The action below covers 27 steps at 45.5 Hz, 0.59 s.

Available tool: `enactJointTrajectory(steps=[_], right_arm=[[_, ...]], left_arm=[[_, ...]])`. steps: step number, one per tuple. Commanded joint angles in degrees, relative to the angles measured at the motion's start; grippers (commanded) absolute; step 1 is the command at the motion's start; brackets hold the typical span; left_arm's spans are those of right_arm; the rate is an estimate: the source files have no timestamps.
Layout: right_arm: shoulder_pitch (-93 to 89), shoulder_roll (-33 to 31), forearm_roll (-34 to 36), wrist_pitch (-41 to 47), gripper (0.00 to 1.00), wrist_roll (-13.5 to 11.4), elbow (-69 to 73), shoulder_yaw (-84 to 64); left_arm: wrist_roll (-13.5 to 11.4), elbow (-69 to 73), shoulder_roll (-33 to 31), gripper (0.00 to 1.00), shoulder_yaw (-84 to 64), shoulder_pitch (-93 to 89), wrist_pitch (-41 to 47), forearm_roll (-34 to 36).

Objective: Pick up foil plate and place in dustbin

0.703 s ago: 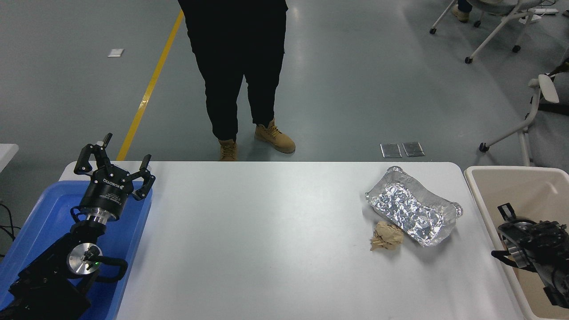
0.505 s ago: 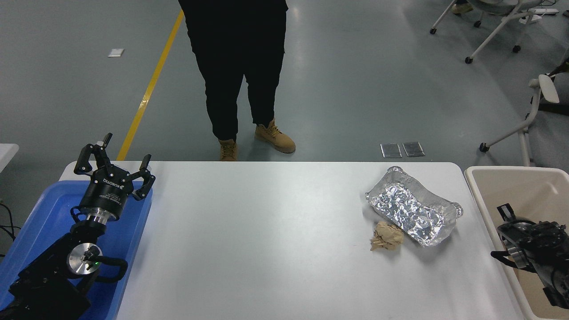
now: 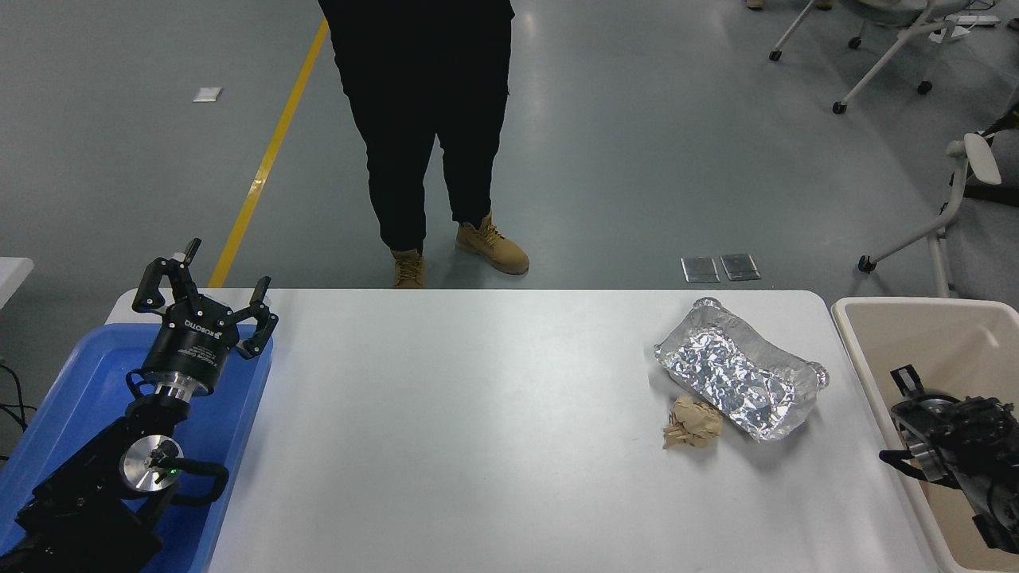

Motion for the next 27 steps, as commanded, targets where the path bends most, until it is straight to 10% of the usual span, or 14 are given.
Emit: enactJointTrajectory(steps=[1, 27], right_arm=[[0.07, 0.00, -0.01, 0.00, 0.00, 0.00, 0.00, 0.00], [-0.02, 0.00, 0.08, 0.08, 0.00, 0.00, 0.18, 0.00]], left_arm=[[0.00, 0.00, 0.00, 0.98, 0.00, 0.00, 0.01, 0.00], [0.00, 0.09, 0.00, 0.98, 0.00, 0.00, 0.01, 0.00]])
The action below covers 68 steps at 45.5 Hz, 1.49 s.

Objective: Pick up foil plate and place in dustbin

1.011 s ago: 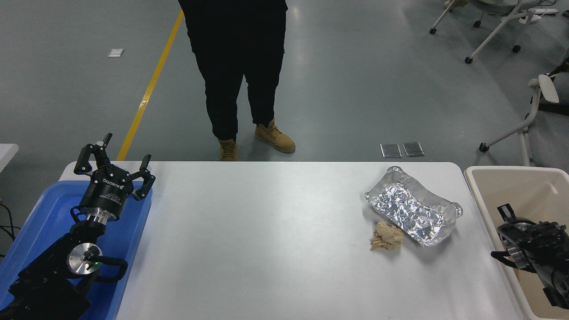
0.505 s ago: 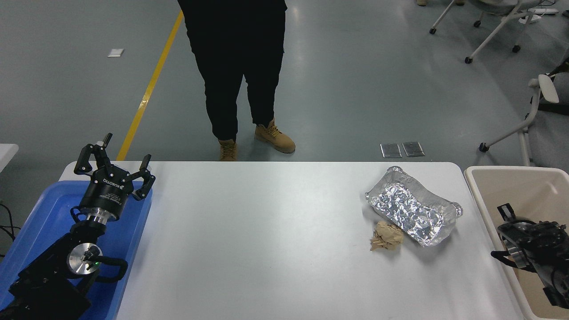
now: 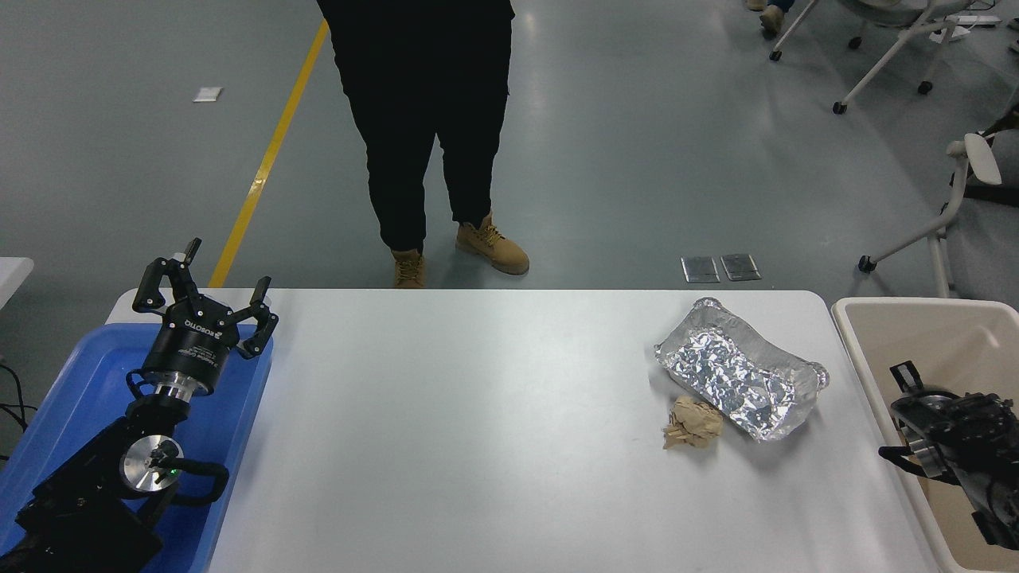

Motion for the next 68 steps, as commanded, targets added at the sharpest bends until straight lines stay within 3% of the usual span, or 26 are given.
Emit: enactJointTrajectory(steps=[1, 24, 25, 29, 30, 31, 48, 58, 68], right_arm=[[0.02, 0.03, 0.04, 0.02, 0.00, 0.00, 0.17, 0.00], [3.79, -0.59, 0.13, 0.10, 0.00, -0.09, 1.05, 0.00], [4.41, -0.67, 0.13, 0.10, 0.09, -0.09, 1.14, 0.00], [7.22, -1.90, 0.30, 0.02, 0.83, -0.09, 1.23, 0.09], [8.01, -2.34, 0.30, 0.02, 0.95, -0.09, 1.23, 0.09], [8.72, -2.95, 0.30, 0.02, 0.99, -0.18, 1.40, 0.09], [22.60, -20.00, 0.22, 0.10, 1.00, -0.35, 28.90, -4.20], [36.31, -20.54, 0.22, 0.98, 1.00, -0.26, 39.53, -26.00], [51.07, -20.71, 0.22, 2.30, 1.00, -0.62, 54.21, -37.78]], left_arm=[[0.00, 0.00, -0.01, 0.98, 0.00, 0.00, 0.02, 0.00], [0.00, 0.00, -0.01, 0.98, 0.00, 0.00, 0.02, 0.00], [0.00, 0.00, -0.01, 0.98, 0.00, 0.00, 0.02, 0.00], [0.00, 0.00, -0.01, 0.98, 0.00, 0.00, -0.07, 0.00], [0.00, 0.00, -0.01, 0.98, 0.00, 0.00, 0.02, 0.00], [0.00, 0.00, -0.01, 0.98, 0.00, 0.00, -0.07, 0.00], [0.09, 0.00, -0.01, 0.98, 0.00, 0.00, -0.07, 0.00], [0.09, 0.00, -0.01, 0.98, 0.00, 0.00, 0.02, 0.00], [0.09, 0.00, -0.01, 0.98, 0.00, 0.00, 0.02, 0.00]])
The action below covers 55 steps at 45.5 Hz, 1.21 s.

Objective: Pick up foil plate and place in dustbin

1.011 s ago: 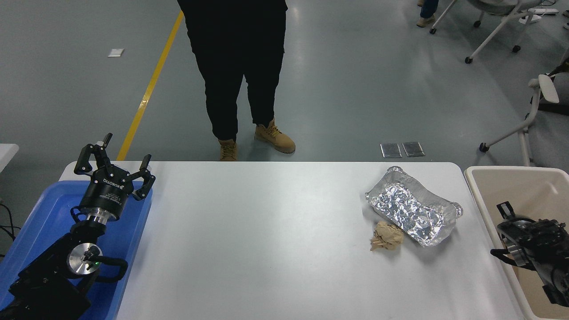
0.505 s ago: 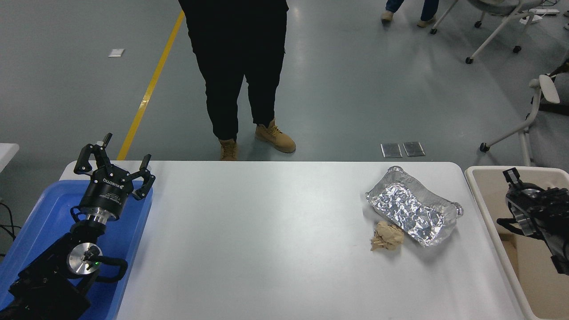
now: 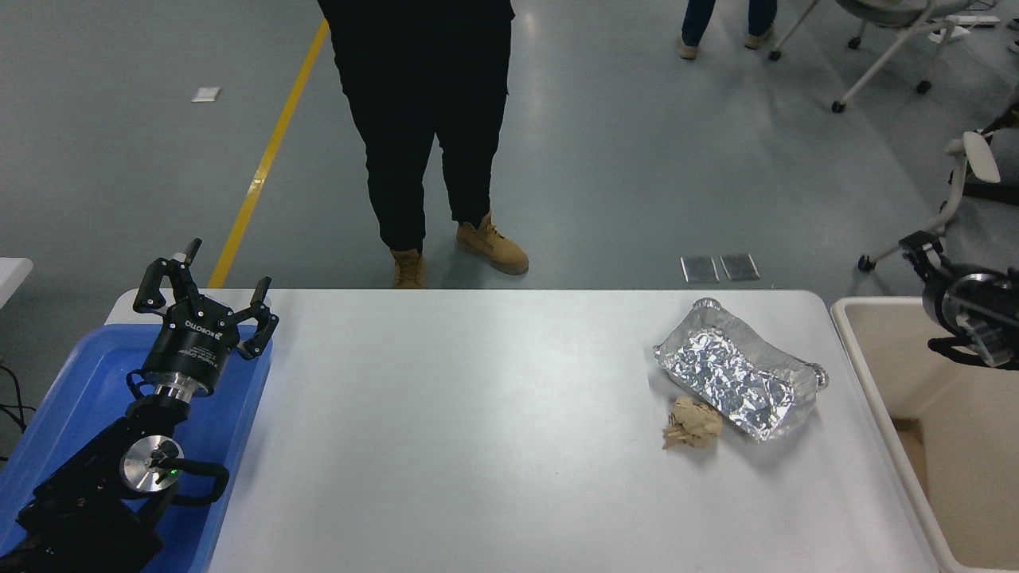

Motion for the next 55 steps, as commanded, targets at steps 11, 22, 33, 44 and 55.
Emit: enactJointTrajectory(steps=[11, 22, 33, 44, 55], right_arm=[[35.79, -1.21, 0.01, 10.12, 1.00, -0.34, 31.13, -27.56], [53.46, -1.30, 0.10, 29.27, 1.00, -0.34, 39.85, -33.89], [62.61, -1.30, 0.45, 43.26, 1.00, -0.34, 40.46, -33.98], [71.84, -1.21, 0.80, 52.49, 1.00, -0.34, 41.87, -33.98], [72.37, -1.21, 0.80, 53.64, 1.00, -0.34, 41.78, -33.89]], left_arm=[[-0.01, 0.01, 0.00, 0.98, 0.00, 0.00, 0.05, 0.00], [-0.01, 0.01, 0.00, 0.98, 0.00, 0.00, 0.05, 0.00], [-0.01, 0.01, 0.00, 0.98, 0.00, 0.00, 0.05, 0.00], [-0.09, 0.09, 0.00, 0.98, 0.00, 0.00, 0.05, 0.00], [-0.01, 0.01, 0.00, 0.98, 0.00, 0.00, 0.05, 0.00]])
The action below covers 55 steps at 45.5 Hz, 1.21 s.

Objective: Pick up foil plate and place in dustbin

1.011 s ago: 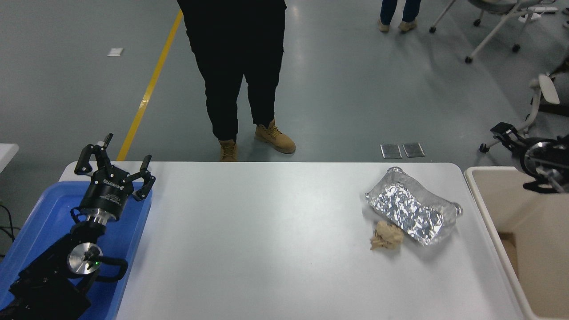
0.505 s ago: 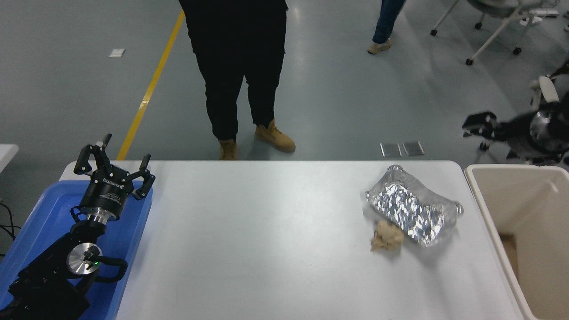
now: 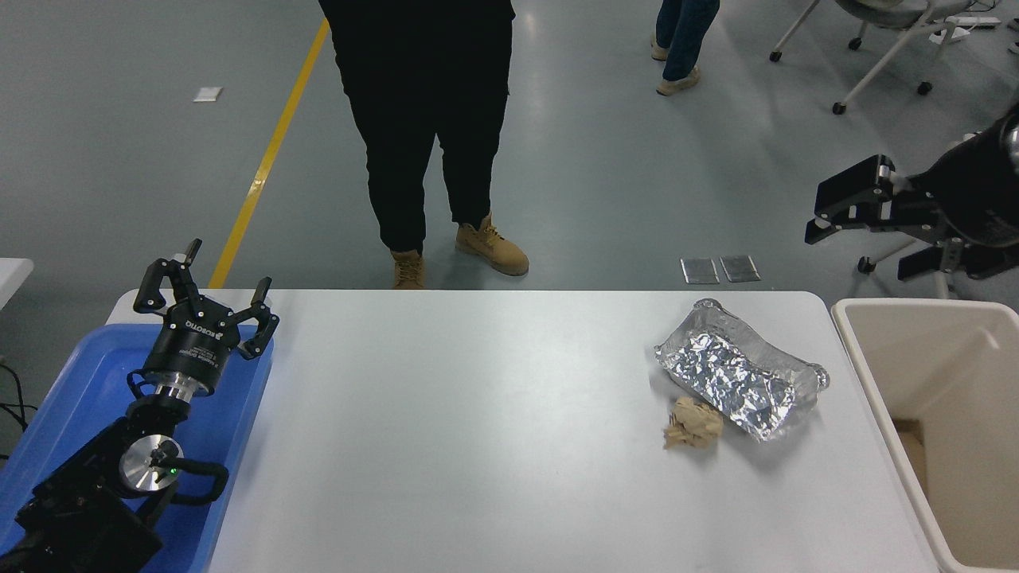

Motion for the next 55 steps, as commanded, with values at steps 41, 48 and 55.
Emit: enactJointTrajectory(steps=[41, 48, 55], right_arm=[[-63.58, 2.10, 0.08, -35.12, 1.00, 0.01, -25.39, 19.57], [-72.55, 5.52, 0.08, -38.82, 1.00, 0.01, -31.37, 26.51], [-77.83, 8.95, 0.17, -41.72, 1.00, 0.01, -36.38, 28.98]], left_arm=[[-0.07, 0.04, -0.01, 0.98, 0.00, 0.00, -0.01, -0.02], [-0.07, 0.04, -0.01, 0.98, 0.00, 0.00, -0.01, -0.02], [0.02, -0.05, -0.01, 0.98, 0.00, 0.00, -0.01, -0.02]])
